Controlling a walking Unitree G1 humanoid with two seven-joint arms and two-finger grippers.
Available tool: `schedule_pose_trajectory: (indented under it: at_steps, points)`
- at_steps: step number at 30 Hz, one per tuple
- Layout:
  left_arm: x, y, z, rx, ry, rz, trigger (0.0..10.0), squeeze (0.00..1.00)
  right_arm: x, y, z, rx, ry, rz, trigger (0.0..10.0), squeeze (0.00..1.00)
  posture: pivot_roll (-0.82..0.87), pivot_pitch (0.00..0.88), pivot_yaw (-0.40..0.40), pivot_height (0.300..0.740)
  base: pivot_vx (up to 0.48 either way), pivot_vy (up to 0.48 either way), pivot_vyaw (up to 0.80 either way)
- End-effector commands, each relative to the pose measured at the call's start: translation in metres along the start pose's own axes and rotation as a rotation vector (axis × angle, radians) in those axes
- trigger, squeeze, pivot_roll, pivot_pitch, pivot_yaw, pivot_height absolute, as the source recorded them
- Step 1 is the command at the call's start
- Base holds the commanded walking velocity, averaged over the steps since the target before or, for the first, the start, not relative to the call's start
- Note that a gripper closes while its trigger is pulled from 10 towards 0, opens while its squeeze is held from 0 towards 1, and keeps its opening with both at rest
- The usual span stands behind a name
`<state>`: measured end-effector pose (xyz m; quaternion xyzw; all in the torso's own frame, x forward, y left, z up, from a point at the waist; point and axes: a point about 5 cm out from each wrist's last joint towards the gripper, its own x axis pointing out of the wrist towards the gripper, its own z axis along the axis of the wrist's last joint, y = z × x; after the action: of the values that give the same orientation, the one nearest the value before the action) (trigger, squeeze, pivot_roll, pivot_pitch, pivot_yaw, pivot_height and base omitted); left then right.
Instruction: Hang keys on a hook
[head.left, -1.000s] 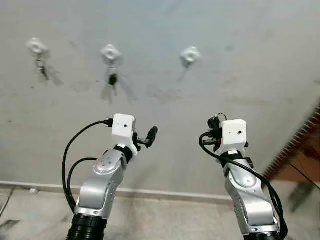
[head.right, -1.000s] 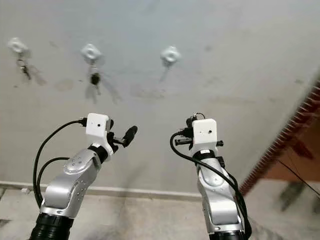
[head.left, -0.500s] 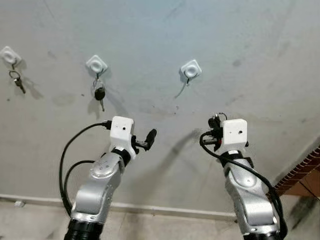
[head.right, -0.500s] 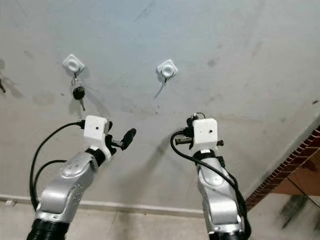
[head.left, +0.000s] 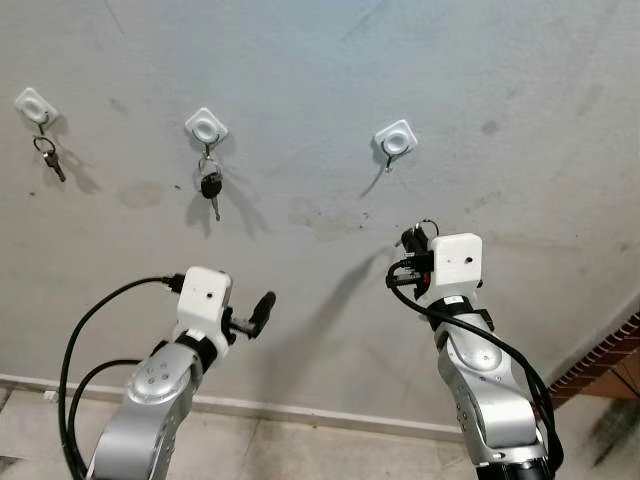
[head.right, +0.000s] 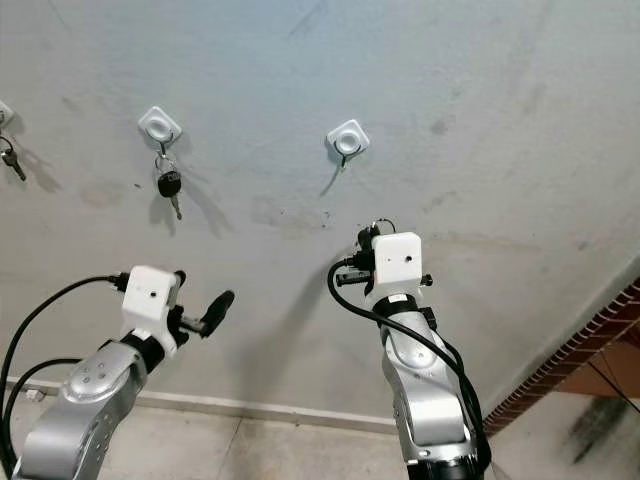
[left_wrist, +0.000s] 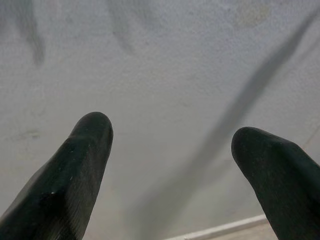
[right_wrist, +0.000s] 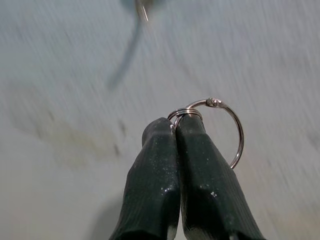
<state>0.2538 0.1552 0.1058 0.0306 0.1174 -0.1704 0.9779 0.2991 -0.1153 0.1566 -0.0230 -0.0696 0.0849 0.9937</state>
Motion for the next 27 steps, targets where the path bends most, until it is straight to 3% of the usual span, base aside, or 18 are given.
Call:
schedule_pose_trajectory:
  at_steps: [1,9,14,20,27]
  points:
    - [-0.002,0.000,0.005,0.007,-0.013,-0.002,10.0,0.00,0.006,0.003,0.007,0.018,-0.034,0.011,10.0,0.00,0.20,0.011,-0.051,0.740,0.000,0.000,0.00]
    - [-0.003,-0.004,0.011,0.014,-0.020,-0.014,10.0,0.00,0.029,0.030,0.032,0.074,-0.150,0.100,10.0,0.00,0.22,0.016,-0.049,0.740,0.000,0.000,0.00]
    - [-0.006,-0.001,0.012,0.017,-0.020,-0.005,10.0,0.00,0.037,0.027,0.043,0.079,-0.192,0.077,10.0,0.00,0.24,0.022,-0.053,0.740,0.000,0.000,0.00]
    - [-0.006,-0.003,0.011,0.015,-0.016,-0.009,10.0,0.00,0.034,0.025,0.044,0.076,-0.203,0.076,10.0,0.00,0.24,0.026,-0.051,0.740,0.000,0.000,0.00]
    - [-0.004,-0.004,0.013,0.014,-0.015,-0.016,10.0,0.00,0.019,0.020,0.027,0.065,-0.153,0.058,10.0,0.00,0.23,0.025,-0.045,0.740,0.000,0.000,0.00]
